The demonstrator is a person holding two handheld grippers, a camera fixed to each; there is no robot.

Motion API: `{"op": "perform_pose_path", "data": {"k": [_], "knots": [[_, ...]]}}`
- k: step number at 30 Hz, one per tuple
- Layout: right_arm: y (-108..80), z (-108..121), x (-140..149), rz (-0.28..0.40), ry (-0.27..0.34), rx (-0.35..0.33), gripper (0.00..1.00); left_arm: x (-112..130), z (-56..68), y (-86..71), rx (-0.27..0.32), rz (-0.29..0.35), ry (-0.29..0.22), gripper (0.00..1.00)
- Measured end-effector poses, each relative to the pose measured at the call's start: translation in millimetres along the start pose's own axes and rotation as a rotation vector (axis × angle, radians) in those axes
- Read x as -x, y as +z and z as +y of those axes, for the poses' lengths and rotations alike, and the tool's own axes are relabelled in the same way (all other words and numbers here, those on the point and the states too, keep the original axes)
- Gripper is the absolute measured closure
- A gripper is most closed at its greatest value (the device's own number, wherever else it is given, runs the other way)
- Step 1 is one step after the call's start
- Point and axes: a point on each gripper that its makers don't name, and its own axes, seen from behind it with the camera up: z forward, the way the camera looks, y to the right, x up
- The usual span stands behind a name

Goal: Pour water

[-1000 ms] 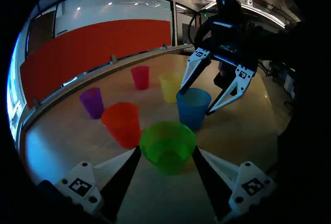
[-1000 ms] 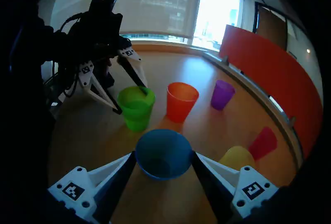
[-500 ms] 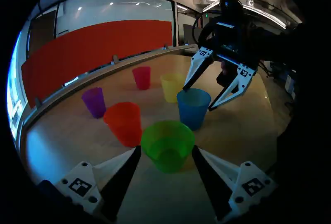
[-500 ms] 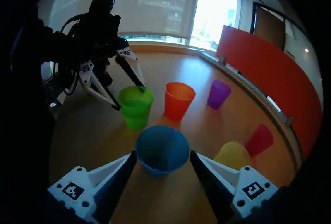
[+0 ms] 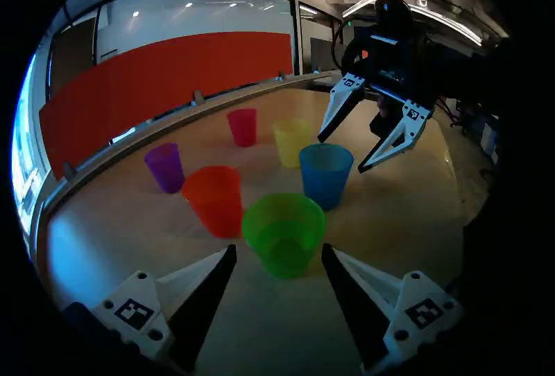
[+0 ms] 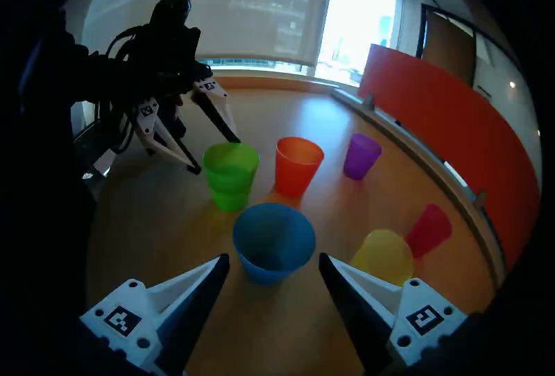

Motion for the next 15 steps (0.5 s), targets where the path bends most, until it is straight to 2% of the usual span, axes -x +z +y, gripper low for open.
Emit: {"op": "perform_pose_path", "data": {"k": [15], "knots": [[-17.2,5.8,4.7,0.000,0.015,0.042,0.00,12.7,-14.7,-22.8,-0.060,-0.018,-0.016,0.09]]}}
